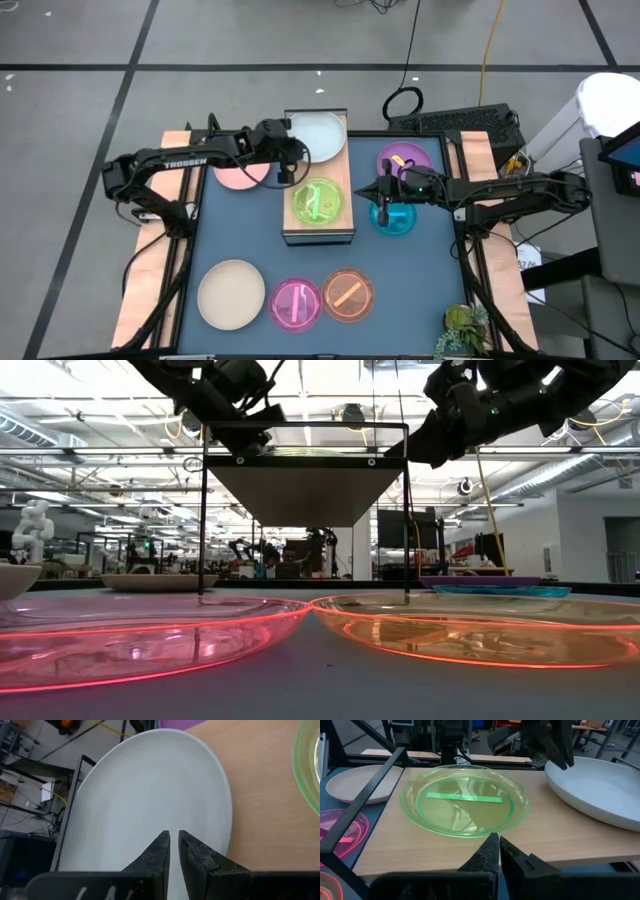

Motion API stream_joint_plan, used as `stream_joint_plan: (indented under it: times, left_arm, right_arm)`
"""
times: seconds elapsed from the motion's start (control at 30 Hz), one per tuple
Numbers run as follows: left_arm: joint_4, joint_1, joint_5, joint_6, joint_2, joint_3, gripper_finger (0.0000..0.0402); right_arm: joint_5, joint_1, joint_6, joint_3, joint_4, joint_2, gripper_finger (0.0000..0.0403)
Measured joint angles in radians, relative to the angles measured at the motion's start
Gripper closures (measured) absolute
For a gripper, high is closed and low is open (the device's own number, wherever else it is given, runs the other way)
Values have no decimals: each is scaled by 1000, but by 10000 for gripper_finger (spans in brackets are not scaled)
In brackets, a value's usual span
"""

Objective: Place and stack plates onto a shelf
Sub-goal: Adjust the gray plate on the shelf

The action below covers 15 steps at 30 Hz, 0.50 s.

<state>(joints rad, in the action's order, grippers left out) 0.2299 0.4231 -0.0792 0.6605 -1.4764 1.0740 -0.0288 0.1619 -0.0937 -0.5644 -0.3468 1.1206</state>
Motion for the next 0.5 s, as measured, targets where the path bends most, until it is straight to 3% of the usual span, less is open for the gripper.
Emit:
stream_joint_plan:
  times: [0.5]
  left_arm:
    - [26,-13,84,15,-2,0,355]
  right_arm:
    - [-2,0,-6,0,1,0,403]
